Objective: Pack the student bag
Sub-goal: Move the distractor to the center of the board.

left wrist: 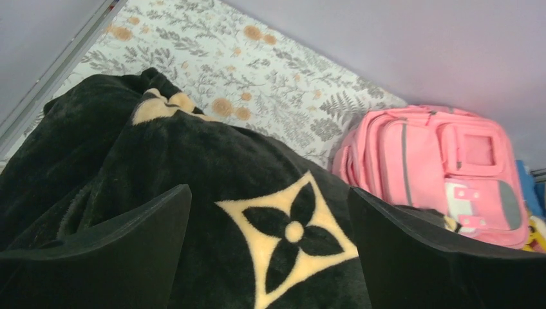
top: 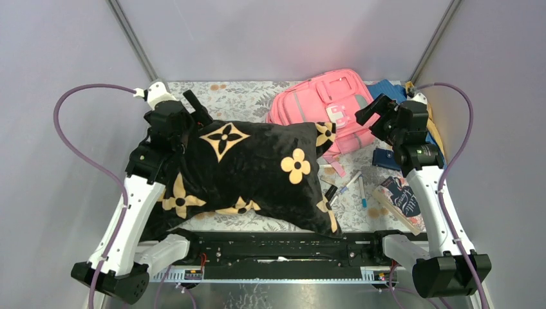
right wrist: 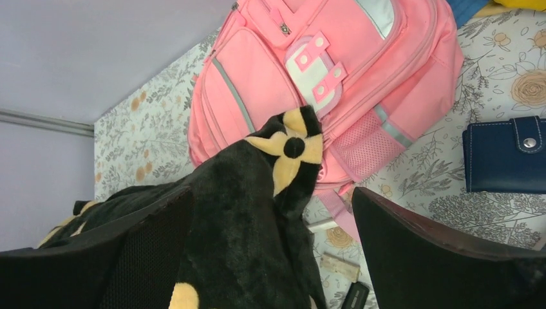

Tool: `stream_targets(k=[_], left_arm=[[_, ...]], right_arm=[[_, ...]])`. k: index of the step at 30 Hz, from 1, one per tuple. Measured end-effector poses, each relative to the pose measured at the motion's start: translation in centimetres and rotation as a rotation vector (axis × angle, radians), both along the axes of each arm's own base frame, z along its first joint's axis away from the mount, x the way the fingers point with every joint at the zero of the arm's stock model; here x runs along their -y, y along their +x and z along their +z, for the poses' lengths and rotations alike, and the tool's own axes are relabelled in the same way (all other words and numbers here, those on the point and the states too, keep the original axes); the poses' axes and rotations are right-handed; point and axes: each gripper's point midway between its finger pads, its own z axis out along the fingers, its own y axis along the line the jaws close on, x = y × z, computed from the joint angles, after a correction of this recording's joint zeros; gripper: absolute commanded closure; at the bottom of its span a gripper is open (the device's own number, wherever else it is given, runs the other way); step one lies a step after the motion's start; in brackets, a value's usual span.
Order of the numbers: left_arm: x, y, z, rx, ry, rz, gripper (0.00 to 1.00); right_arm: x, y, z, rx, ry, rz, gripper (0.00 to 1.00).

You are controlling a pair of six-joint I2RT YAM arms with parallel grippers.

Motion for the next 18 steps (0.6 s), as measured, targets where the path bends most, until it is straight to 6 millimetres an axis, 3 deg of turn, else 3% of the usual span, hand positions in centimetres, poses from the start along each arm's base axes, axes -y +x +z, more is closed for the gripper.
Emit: stream_targets(k=[10, 14, 18], left_arm=[[0.2, -0.1, -3.8, -0.111, 0.116, -0.069, 0.01], [1.7, -0.3, -4.5, -0.134, 0.141, -0.189, 0.01], [5.2, -0.9, -5.0, -0.150, 0.175, -0.361, 0.01]], right_arm=[[0.0, -1.4, -1.4, -0.080, -0.062, 0.048, 0.00], [-0.4, -1.3, -1.4, -0.100, -0.074, 0.089, 0.00], [-1.3, -1.5, -2.6, -0.145, -0.073, 0.149, 0.01]])
